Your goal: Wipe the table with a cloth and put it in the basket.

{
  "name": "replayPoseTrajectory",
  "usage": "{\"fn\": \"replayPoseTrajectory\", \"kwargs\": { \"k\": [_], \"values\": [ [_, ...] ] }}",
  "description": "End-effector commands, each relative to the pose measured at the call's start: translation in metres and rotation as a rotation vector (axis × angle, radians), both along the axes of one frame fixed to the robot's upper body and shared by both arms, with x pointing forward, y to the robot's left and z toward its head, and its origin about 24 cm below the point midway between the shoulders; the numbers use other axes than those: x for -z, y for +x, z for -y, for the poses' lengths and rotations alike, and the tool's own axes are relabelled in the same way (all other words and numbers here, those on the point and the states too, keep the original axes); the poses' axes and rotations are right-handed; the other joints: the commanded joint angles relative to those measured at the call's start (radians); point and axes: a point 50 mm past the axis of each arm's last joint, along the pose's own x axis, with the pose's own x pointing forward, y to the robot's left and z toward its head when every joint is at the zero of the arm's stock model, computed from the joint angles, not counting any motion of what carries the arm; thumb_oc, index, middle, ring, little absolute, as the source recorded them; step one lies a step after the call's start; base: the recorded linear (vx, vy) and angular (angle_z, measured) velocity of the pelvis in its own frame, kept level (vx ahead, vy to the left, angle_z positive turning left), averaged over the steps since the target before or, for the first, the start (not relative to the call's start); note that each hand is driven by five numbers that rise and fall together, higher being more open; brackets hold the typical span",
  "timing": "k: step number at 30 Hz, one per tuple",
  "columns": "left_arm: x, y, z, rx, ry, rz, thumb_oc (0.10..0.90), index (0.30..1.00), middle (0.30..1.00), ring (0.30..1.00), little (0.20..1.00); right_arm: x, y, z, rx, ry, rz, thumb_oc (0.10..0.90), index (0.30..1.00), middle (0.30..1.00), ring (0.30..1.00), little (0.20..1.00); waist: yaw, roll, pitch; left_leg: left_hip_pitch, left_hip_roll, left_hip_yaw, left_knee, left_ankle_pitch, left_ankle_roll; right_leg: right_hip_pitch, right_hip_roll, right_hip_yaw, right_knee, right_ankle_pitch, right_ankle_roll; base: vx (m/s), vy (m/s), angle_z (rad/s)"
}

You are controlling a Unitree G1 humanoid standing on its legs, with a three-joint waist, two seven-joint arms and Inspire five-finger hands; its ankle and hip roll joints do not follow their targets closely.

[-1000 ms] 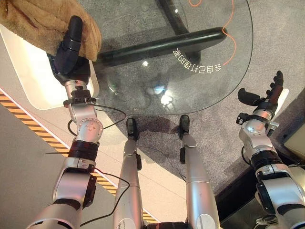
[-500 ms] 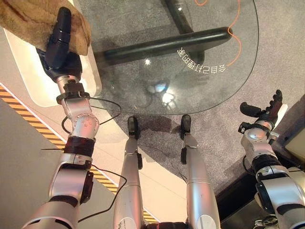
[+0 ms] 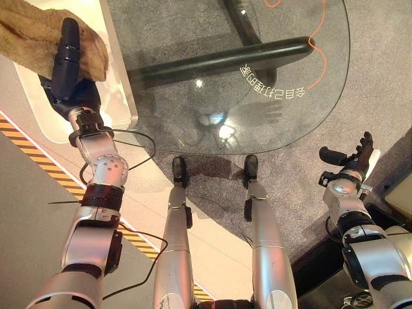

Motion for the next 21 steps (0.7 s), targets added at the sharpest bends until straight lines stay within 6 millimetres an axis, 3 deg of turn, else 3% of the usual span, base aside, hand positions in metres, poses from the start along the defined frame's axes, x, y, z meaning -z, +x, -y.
{"fn": "replayPoseTrajectory", "kwargs": {
  "k": [1, 21],
  "values": [
    [-0.064, -0.031, -0.046, -0.251, -0.003, 0.238, 0.100, 0.300, 0.300, 0.300, 0.200, -0.001, -0.011, 0.018, 0.062, -0.017, 0.021, 0.800, 0.900, 0.900, 0.900, 0.900, 0.010, -0.002, -0.025, 0.007, -0.108, 0.053, 0.034, -0.078, 0.081, 0.060, 0.119, -0.072, -0.035, -0.075, -0.083, 0.00, 0.000, 0.00],
    [-0.047, -0.026, -0.077, -0.448, -0.021, -0.120, 0.100, 0.300, 0.300, 0.300, 0.200, 0.018, -0.017, 0.025, 0.030, 0.013, -0.111, 0.800, 0.900, 0.900, 0.900, 0.900, 0.003, 0.005, -0.025, -0.008, -0.104, 0.052, 0.048, -0.081, 0.078, 0.051, 0.116, -0.077, -0.030, -0.087, -0.086, 0.00, 0.000, 0.00]
  ]
}}
